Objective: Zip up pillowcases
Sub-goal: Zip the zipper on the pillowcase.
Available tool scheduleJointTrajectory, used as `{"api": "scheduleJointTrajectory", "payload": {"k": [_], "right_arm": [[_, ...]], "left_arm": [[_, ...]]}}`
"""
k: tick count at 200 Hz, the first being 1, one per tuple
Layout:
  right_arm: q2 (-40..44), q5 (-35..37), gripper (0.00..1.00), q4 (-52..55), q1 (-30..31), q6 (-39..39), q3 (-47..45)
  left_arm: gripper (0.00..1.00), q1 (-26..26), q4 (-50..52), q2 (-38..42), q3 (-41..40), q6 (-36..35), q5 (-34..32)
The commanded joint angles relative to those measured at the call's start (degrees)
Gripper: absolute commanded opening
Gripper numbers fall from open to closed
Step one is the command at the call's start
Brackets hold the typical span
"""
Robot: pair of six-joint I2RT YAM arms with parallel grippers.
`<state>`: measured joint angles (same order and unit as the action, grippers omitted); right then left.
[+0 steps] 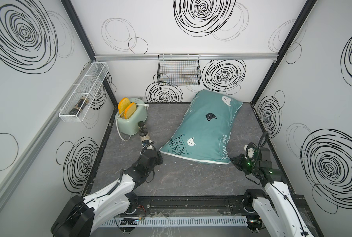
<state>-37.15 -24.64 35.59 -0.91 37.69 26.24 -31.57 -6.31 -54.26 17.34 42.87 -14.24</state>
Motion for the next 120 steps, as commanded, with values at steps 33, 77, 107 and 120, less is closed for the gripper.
{"api": "scheduleJointTrajectory", "payload": {"k": [33,77,107,120], "right_arm": [[-0.41,2.30,0.00,-1.15,-0.50,-3.11,0.81],[-0.82,-0.05,0.12,-3.23,-0.41,-3.07,2.15],[-1.85,2.48,0.34,-3.48,-0.46,-3.57,4.32],[-2.48,3.59,0.44,-4.28,-0.41,-3.81,5.18]], "left_arm": [[0.00,2.79,-0.65,-0.79,0.59,-0.68,-0.68],[0.26,2.91,0.10,1.47,1.14,-2.42,0.76],[0.53,3.30,4.13,2.06,4.07,-3.74,-1.99],[0.63,3.75,6.19,2.55,5.65,-4.19,-3.99]]}}
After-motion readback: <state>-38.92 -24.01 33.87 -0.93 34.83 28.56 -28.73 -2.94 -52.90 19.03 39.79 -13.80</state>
